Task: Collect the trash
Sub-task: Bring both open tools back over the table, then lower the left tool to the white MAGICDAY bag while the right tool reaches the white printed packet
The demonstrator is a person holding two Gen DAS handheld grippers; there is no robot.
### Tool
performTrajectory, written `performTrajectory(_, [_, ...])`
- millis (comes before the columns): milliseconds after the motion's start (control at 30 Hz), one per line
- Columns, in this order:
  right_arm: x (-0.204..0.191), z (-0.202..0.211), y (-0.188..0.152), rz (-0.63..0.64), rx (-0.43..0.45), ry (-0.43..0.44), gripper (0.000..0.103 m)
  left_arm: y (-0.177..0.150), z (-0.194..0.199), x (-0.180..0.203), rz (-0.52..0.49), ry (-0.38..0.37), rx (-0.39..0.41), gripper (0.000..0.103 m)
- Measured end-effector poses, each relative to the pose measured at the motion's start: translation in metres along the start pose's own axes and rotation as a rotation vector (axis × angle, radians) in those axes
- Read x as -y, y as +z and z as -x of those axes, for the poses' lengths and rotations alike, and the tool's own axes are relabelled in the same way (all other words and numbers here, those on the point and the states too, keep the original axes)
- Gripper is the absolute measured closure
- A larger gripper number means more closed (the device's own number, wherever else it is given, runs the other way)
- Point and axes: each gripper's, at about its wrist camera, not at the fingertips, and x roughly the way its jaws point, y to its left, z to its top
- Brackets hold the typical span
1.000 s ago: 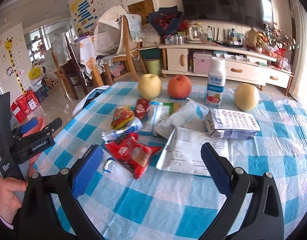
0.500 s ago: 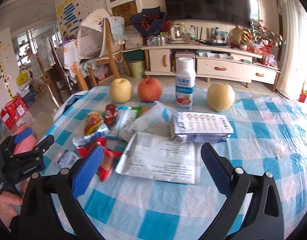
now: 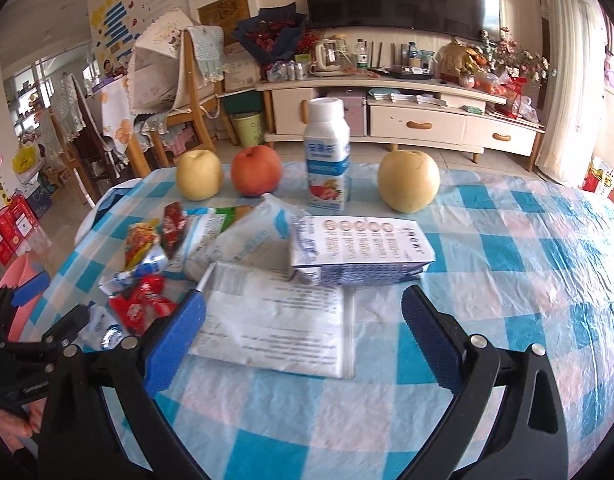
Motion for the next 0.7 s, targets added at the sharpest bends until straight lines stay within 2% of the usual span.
performTrajectory(133, [0.028, -0.010, 0.004, -0.050, -0.003, -0.038, 0.004, 0.001, -0.004, -0.014, 0.038, 0.002, -0.017, 0.006])
performTrajectory(300, [0.065, -0.025, 0.004, -0.137, -0.035, -0.033, 0.004, 0.001, -0.017, -0.048, 0.181, -0.024, -0.069, 0.006])
performTrajectory(433, [0.080, -0.036, 0.002, -0.136, -0.068, -0.051, 0.004, -0.001, -0.031, -0.064, 0.264, -0.041, -0.115, 0.006])
performTrajectory(533, [0.091, -0.044, -0.001, -0.180, -0.085, -0.038, 0.004, -0.004, -0.040, -0.064, 0.273, -0.049, -0.138, 0.006])
performTrajectory(700, [0.099, -0.059, -0.005, -0.288, -0.116, 0.070, 0.004, -0.006, -0.047, -0.050, 0.220, -0.064, -0.167, 0.006])
